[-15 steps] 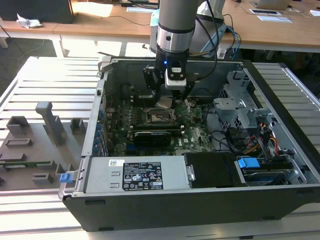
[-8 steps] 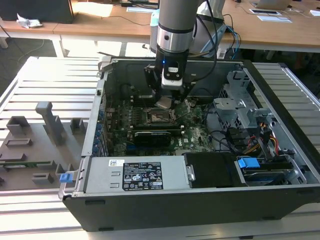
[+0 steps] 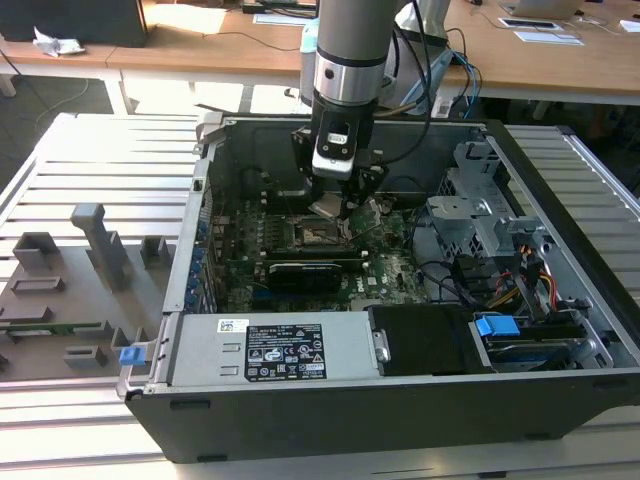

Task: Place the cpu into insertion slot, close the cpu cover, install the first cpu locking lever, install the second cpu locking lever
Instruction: 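Place the cpu into insertion slot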

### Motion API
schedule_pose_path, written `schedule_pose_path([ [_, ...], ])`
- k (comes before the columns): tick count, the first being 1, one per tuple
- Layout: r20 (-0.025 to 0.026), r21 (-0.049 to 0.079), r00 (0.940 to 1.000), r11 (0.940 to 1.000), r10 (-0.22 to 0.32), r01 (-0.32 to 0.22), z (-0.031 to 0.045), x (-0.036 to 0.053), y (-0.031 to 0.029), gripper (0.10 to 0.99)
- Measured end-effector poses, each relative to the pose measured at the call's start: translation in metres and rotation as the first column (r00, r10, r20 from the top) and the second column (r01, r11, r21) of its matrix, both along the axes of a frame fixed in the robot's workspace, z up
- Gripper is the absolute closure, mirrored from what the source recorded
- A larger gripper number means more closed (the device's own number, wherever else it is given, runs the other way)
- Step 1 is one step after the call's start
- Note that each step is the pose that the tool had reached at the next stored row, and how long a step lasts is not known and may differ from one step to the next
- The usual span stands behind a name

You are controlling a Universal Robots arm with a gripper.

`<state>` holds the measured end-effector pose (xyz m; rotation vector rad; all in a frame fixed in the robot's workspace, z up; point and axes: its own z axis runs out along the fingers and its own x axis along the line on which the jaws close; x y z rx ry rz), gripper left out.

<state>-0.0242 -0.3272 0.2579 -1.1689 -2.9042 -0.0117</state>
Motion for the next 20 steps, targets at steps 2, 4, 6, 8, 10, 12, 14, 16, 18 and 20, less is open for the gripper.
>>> schedule_pose_path([
  [2,0.0,0.0,0.9991,0.9991,-0.043,0.043,-0.0001,0.0,0.0,0.545],
  [4,0.0,0.0,0.9976,0.9976,-0.069,0.069,-0.0001,0.0,0.0,0.545],
  [6,0.0,0.0,0.9957,0.9957,-0.092,0.092,-0.0001,0.0,0.0,0.545],
  [8,0.0,-0.001,0.9923,0.9923,-0.123,0.123,-0.0002,0.0,0.0,0.545],
  [10,0.0,0.0,0.9885,0.9885,-0.151,0.151,-0.0003,0.0,0.0,0.545],
  [12,0.0,-0.001,0.9839,0.9839,-0.179,0.179,-0.0003,0.0,0.0,0.545],
  [14,0.0,-0.001,0.9772,0.9772,-0.212,0.212,-0.0004,0.0,0.0,0.545],
  [16,0.0,-0.001,0.9721,0.9721,-0.235,0.235,-0.0004,0.0,0.0,0.545],
  [18,0.0001,-0.001,0.965,0.965,-0.262,0.262,-0.0005,0.0,0.0,0.545],
  [20,0.0002,-0.001,0.9543,0.9543,-0.299,0.299,-0.0005,0.0,0.0,0.545],
])
